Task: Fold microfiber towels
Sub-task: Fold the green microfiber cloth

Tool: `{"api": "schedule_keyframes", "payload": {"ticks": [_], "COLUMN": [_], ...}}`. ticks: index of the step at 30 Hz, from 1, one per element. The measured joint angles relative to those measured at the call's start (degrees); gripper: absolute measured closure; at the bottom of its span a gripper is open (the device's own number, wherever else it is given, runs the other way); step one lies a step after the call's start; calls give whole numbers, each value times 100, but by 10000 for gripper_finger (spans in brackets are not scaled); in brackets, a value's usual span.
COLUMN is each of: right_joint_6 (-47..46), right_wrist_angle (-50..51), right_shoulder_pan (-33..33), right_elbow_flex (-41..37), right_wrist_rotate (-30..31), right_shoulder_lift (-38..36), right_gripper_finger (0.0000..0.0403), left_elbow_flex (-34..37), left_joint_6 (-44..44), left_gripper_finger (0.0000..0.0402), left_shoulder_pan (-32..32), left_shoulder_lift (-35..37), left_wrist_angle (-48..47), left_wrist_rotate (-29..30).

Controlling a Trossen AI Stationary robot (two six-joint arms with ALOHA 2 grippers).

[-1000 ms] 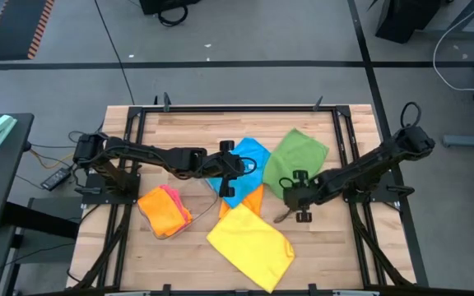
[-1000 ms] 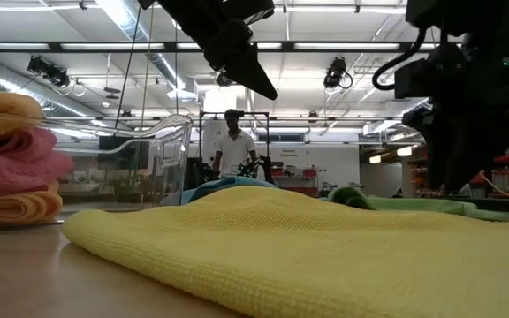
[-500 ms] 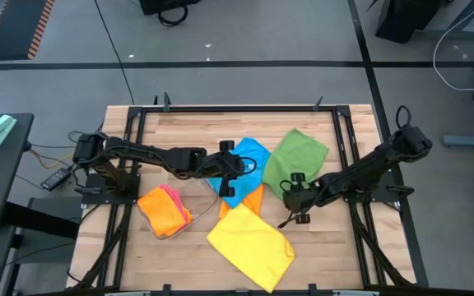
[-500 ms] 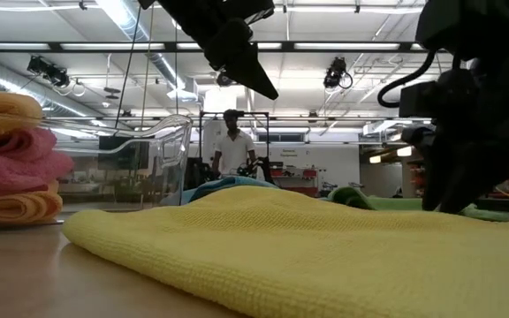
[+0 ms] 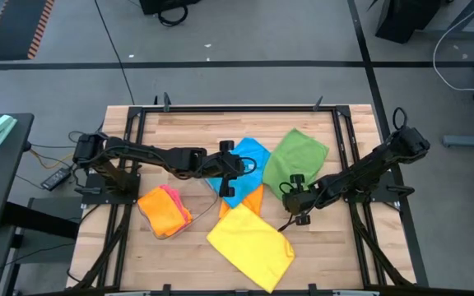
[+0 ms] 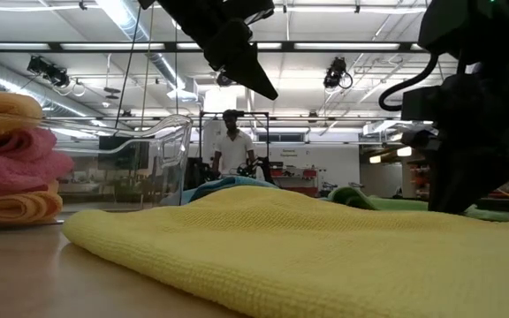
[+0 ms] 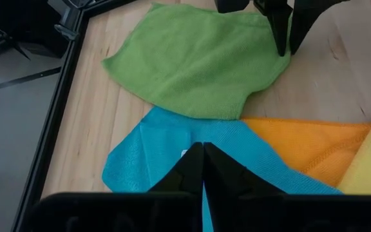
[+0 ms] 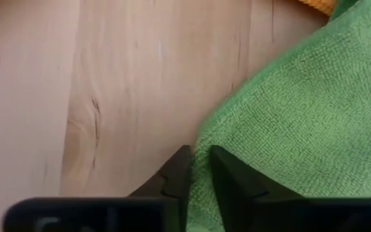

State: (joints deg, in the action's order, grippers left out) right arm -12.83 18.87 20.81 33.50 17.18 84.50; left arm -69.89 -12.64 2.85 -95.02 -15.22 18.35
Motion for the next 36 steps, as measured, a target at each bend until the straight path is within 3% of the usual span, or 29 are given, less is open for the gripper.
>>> {"api": "schedule_keyframes", "payload": {"ticks": [3,10,17,25,30,36], "right_joint_6": [-81,-100,-71,130,194,233], "right_wrist_angle": [7,566,1442,2887,3310,4030], "right_shoulder_pan": [-17,-193,-438,-471,-467,-362], "right_elbow_flex": [-2,353,882,1649,1725,1725], "right_wrist_rotate": [49,59,-576,-585,-1287,-1428], "right_shoulder_lift": [3,-48,-60,-62,-67,-67], "right_gripper_finger": [360,364,364,364,364,364], "left_elbow_flex": [0,0,0,0,0,0], "left_joint_6": [0,3,4,8,17,46], "left_gripper_finger": [379,373,384,385,376,380], "left_shoulder_pan": [1,1,1,0,1,1], "left_shoulder_lift": [0,0,0,0,0,0], "left_wrist_angle": [1,1,-8,-7,-6,-4], "left_wrist_rotate": [0,0,0,0,0,0]}}
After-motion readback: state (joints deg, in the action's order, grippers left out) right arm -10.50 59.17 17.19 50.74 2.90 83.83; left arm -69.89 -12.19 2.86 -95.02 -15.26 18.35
